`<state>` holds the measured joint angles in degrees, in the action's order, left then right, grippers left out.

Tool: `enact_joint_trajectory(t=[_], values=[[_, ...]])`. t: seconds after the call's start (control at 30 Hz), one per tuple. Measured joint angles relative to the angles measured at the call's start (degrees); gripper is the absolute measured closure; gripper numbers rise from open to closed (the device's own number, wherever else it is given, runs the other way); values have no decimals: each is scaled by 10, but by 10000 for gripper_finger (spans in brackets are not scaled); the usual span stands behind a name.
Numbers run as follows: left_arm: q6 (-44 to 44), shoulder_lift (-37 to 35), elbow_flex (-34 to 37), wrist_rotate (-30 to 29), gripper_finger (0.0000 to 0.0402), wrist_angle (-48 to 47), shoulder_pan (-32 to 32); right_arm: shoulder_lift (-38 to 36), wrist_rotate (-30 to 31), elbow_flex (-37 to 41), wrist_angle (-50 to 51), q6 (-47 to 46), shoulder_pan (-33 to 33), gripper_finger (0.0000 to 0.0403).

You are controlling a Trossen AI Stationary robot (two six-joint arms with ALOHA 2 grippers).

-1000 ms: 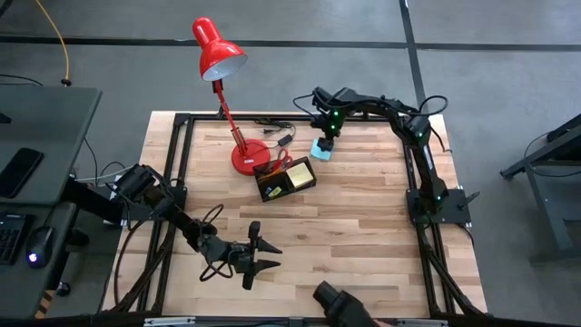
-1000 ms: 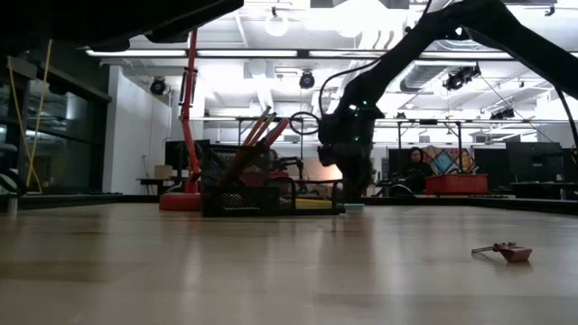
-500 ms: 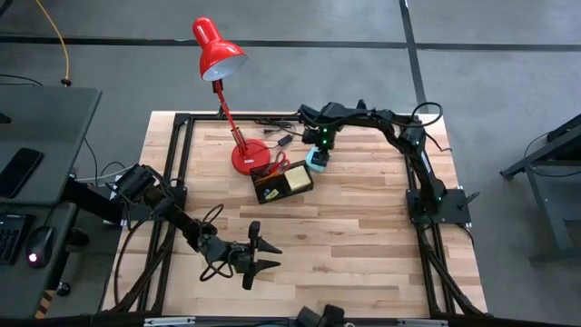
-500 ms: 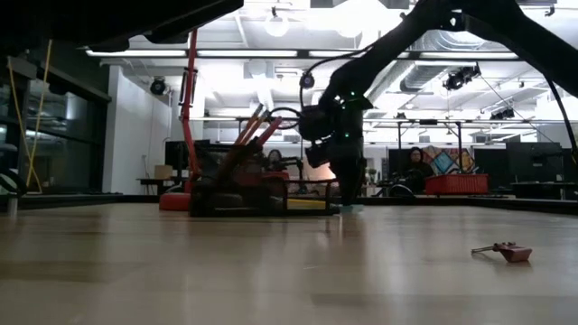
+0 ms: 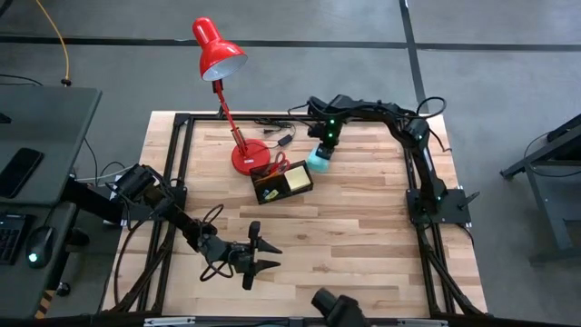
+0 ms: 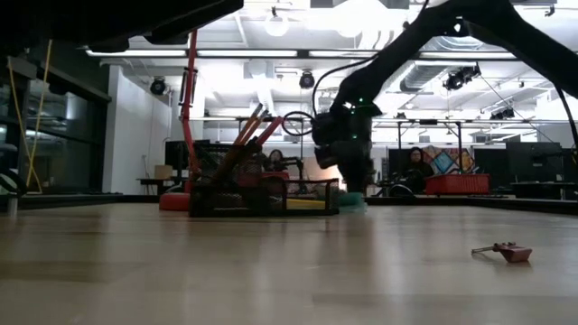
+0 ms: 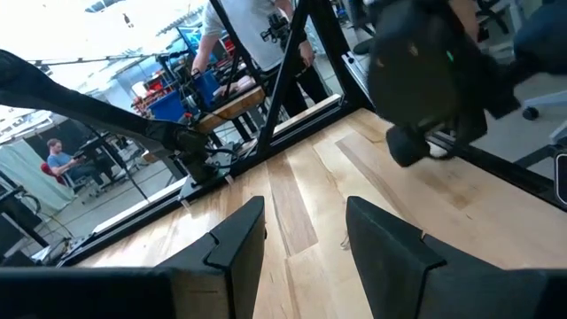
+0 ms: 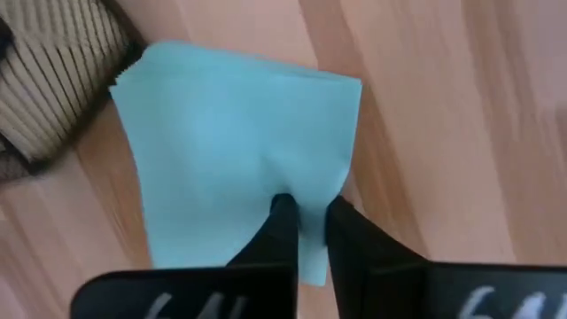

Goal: Pick and place office supplies into organizer
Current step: Put the blue sticky notes into the desk organizer

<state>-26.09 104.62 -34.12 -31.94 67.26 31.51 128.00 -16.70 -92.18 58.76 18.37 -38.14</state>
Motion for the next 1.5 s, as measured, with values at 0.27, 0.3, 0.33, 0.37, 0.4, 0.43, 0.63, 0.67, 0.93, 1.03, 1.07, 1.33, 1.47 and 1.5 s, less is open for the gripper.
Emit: enact_joint_trajectory(t=[0.27, 0.3, 0.33, 0.37, 0.4, 0.43, 0.63, 0.67, 0.93, 1.03, 1.07, 1.33, 1.47, 1.5], values=[[-2, 0, 0, 0, 250, 0, 0, -57, 89, 8, 24, 30, 16, 402], [-2, 0, 0, 0, 250, -1, 0, -66, 109, 8, 27, 33, 21, 402], [-1, 0, 0, 0, 250, -2, 0, -76, 118, 8, 28, 35, 24, 401], [-1, 0, 0, 0, 250, -2, 0, -84, 118, 8, 27, 37, 27, 401], [-1, 0, 0, 0, 250, -2, 0, -92, 117, 7, 27, 42, 28, 401], [0, 0, 0, 0, 250, -2, 0, -101, 117, 7, 28, 42, 31, 401], [-4, 0, 0, -4, 250, 12, 0, -168, 165, 6, 65, 34, 61, 401], [-6, 0, 0, -3, 250, 19, 0, -180, 174, 6, 68, 33, 67, 401], [-8, 0, 0, 7, 250, 21, 0, -260, 171, 5, 72, 23, 144, 402], [-8, 0, 0, 8, 250, 21, 0, -268, 169, 4, 69, 14, 174, 402], [-8, 0, 0, 8, 250, 21, 0, -266, 168, 4, 65, 15, 183, 402], [-8, 0, 0, 9, 250, 20, 0, -256, 194, 4, 52, 28, 200, 402], [-6, 0, 0, 9, 250, 16, 0, -255, 209, 4, 44, 27, 158, 402], [-5, 0, 0, 9, 250, 16, 0, -253, 206, 4, 42, 28, 145, 402]])
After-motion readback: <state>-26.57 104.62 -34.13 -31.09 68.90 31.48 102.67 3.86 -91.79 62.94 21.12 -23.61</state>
